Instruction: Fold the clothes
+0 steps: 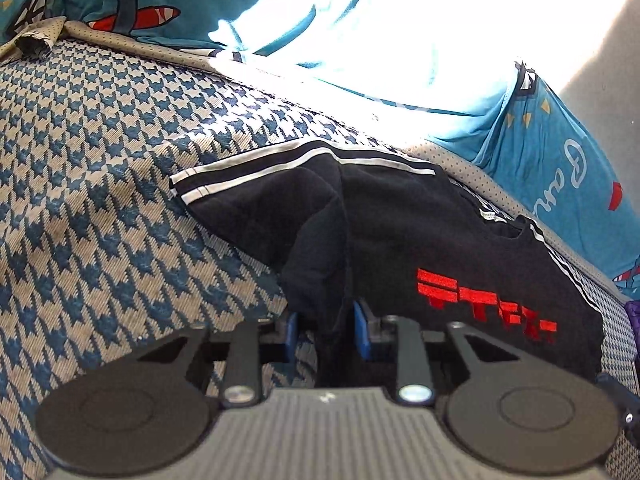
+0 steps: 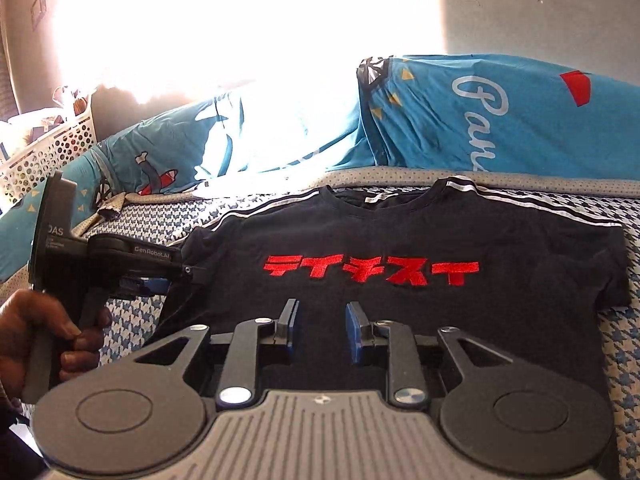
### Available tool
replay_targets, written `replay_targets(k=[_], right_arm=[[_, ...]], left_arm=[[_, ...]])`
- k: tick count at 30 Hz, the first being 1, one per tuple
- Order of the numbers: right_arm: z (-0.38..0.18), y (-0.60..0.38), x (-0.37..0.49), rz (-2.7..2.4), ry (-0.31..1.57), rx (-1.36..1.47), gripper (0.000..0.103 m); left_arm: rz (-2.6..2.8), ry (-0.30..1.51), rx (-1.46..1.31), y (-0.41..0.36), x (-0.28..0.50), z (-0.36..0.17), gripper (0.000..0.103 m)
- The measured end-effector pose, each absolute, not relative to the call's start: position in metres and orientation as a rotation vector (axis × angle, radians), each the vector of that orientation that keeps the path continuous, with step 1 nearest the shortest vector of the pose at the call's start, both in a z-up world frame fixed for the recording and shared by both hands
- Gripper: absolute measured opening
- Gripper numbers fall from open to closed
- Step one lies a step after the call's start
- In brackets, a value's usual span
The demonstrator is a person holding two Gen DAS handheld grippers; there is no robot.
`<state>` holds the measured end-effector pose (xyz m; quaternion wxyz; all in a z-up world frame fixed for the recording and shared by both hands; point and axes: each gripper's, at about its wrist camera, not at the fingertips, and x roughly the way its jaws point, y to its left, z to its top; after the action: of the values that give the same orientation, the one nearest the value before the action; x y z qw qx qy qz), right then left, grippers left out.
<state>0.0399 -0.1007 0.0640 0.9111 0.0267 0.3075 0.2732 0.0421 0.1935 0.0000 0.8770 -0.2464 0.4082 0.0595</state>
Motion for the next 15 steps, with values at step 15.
replay_targets(k=[15], right_arm=[[0.072, 0.003, 0.116, 0.9, 0.611, 0.033, 0.025]], left_arm=[[0.1, 0.874, -0.454, 0.192, 0.026, -0.001, 0.022]])
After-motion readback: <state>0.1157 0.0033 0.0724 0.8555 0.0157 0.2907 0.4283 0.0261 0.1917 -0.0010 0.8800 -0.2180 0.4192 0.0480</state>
